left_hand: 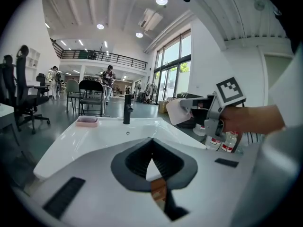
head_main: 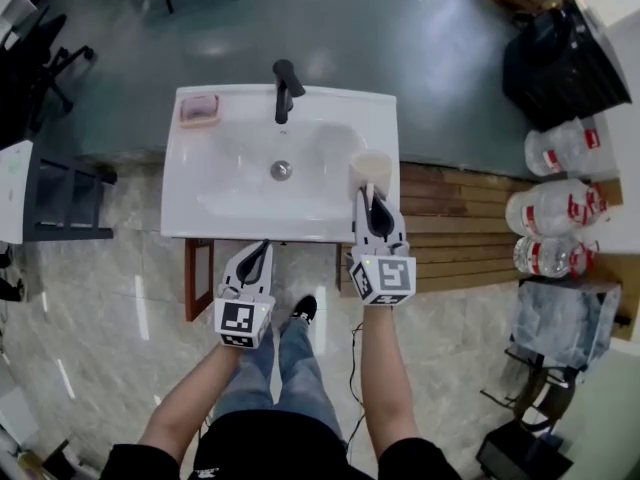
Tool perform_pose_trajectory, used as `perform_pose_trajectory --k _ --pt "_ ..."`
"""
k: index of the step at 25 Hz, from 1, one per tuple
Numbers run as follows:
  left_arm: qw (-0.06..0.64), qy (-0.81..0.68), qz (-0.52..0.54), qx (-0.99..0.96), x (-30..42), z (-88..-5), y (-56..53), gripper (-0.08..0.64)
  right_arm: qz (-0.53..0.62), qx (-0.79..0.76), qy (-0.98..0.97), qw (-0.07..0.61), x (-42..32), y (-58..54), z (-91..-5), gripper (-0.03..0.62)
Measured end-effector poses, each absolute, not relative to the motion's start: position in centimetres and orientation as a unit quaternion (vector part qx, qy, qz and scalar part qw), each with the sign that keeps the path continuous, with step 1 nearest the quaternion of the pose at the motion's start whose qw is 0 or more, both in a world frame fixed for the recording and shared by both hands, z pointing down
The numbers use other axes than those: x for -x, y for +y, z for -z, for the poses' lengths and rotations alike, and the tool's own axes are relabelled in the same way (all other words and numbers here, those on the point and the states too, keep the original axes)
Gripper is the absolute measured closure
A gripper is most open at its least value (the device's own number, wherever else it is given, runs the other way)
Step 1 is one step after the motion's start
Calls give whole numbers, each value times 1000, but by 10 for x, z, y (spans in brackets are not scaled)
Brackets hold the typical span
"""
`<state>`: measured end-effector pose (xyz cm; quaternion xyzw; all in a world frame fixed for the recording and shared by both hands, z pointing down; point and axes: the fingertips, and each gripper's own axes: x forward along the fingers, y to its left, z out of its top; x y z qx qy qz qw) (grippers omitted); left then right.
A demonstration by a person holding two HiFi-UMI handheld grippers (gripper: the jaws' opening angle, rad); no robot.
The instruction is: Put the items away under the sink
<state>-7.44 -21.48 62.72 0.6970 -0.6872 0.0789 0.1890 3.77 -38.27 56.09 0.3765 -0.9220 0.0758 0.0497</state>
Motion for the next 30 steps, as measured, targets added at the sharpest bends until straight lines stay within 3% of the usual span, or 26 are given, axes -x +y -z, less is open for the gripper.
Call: perform_pose_trajectory --k 6,12,24,30 --pt "187 -697 -81 -687 92 -630 -170 554 -90 -276 -957 -12 -28 -283 -516 541" --pt "179 -715 -75 -671 98 -654 -124 554 -111 -195 -974 -37 -27 -185 -543 541" --pt "134 -759 -40 -636 131 -841 -106 554 -139 -54 -988 -46 18 -92 -767 541" --pt "132 -792 -26 -595 167 -919 -107 554 -76 -79 -993 -37 69 -110 -874 543"
